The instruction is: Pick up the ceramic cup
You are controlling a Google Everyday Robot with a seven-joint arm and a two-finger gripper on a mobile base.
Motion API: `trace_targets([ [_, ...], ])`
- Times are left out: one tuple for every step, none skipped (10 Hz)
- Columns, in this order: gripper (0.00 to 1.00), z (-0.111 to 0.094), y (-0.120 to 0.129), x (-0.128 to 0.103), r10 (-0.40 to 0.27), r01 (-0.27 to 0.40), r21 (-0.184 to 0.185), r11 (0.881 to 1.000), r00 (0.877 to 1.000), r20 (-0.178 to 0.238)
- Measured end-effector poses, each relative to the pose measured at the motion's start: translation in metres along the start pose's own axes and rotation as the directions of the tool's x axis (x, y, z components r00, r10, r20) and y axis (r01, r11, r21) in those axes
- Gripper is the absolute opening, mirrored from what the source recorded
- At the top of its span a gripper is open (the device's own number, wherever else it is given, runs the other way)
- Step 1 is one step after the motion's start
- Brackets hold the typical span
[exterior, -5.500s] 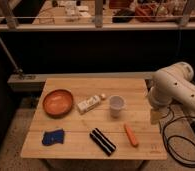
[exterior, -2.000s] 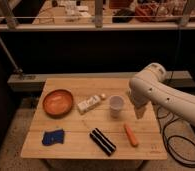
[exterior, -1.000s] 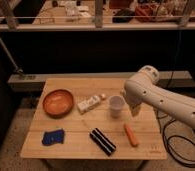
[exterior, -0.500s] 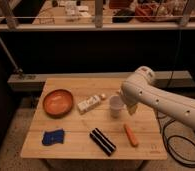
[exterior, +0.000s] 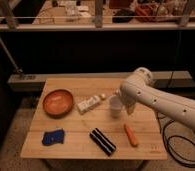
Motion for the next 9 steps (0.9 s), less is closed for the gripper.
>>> trace_targets([
  [0.80, 0.002, -0.001, -0.001, -0.006, 0.006, 0.001, 1.000, 1.000, 0.003],
  [0.80, 0.004, -0.001, -0.001, -0.015, 0.015, 0.002, 1.000, 1.000, 0.009],
  [0.80, 0.006, -0.002, -0.001, -0.024, 0.024, 0.003, 1.000, 1.000, 0.016],
  [0.80, 0.008, -0.002, -0.002, -0.031, 0.031, 0.003, 1.000, 0.999, 0.026],
  [0.80, 0.009, -0.003, -0.003, -0.038, 0.038, 0.004, 0.999, 0.999, 0.031],
  [0.80, 0.011, -0.003, -0.004, -0.046, 0.046, 0.004, 0.999, 0.998, 0.038],
  [0.80, 0.012, -0.004, -0.004, -0.053, 0.053, 0.005, 0.999, 0.998, 0.042],
  [0.80, 0.014, -0.005, -0.004, -0.061, 0.061, 0.005, 0.998, 0.997, 0.050],
  [0.80, 0.015, -0.005, -0.004, -0.069, 0.069, 0.004, 0.998, 0.996, 0.055],
])
